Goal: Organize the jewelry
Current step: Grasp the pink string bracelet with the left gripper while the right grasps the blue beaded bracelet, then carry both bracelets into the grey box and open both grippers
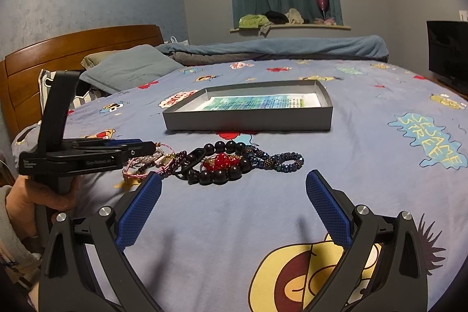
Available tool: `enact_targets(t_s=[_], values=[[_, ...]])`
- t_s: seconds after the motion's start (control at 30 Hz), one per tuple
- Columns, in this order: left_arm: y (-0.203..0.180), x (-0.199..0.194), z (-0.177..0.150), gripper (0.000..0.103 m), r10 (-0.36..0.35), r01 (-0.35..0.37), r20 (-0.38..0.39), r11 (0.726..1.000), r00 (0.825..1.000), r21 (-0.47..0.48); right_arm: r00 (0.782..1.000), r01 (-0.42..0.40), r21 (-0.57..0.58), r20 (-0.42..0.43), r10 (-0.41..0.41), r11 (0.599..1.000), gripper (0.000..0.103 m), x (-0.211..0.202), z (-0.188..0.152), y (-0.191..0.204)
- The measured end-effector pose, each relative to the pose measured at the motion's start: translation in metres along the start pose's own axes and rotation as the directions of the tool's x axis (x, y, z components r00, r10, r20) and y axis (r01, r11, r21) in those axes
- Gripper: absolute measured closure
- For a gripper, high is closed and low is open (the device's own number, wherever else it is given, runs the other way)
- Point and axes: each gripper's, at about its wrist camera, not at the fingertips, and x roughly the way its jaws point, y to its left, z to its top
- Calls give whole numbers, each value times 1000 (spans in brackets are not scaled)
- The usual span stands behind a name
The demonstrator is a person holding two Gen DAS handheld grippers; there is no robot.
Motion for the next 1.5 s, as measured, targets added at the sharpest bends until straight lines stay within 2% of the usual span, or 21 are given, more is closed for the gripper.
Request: enact_targets(t_s=[0.03,0.07,0.3,0.37,0.43,0.53,0.7,0.8,0.87,0.93,1.0,1.23,1.5], values=[[1,1,-1,94,-5,5,-2,1000,1000,0,1000,0,9,-13,1,1000,5,3,1,-1],[1,0,-2,97,-10,10,2,1000,1000,0,1000,-1,19,-28,2,1000,5,6,3,-4],[8,-17,-10,100,-55,58,99,998,994,-23,997,27,33,-68,-25,999,6,18,19,-17],[12,-24,-12,100,-72,79,142,996,987,-42,996,43,21,-80,-42,999,11,23,25,-21],[16,-28,-15,100,-81,92,173,994,982,-61,992,59,4,-111,-58,998,24,32,30,-26],[19,-27,-17,100,-90,104,172,991,981,-78,982,65,-16,-176,-67,998,29,48,33,-33],[19,-28,-18,100,-98,113,176,991,980,-76,962,35,39,-272,-23,999,29,72,32,-48],[21,-29,-18,100,-102,118,180,990,978,-81,959,-4,93,-281,30,996,31,76,29,-56],[20,-29,-18,100,-101,117,181,990,978,-81,959,-34,113,-277,64,993,50,75,28,-57],[21,-29,-18,100,-100,116,180,990,979,-80,957,-43,128,-278,78,991,78,74,28,-59],[20,-31,-16,100,-99,114,183,991,978,-76,958,-52,130,-275,86,990,88,73,28,-58],[18,-39,-3,100,-97,111,200,992,975,-60,975,-64,113,-203,86,991,89,57,34,-54],[18,-50,27,100,-103,115,233,993,967,-40,987,-64,103,-143,78,993,89,49,60,-58]])
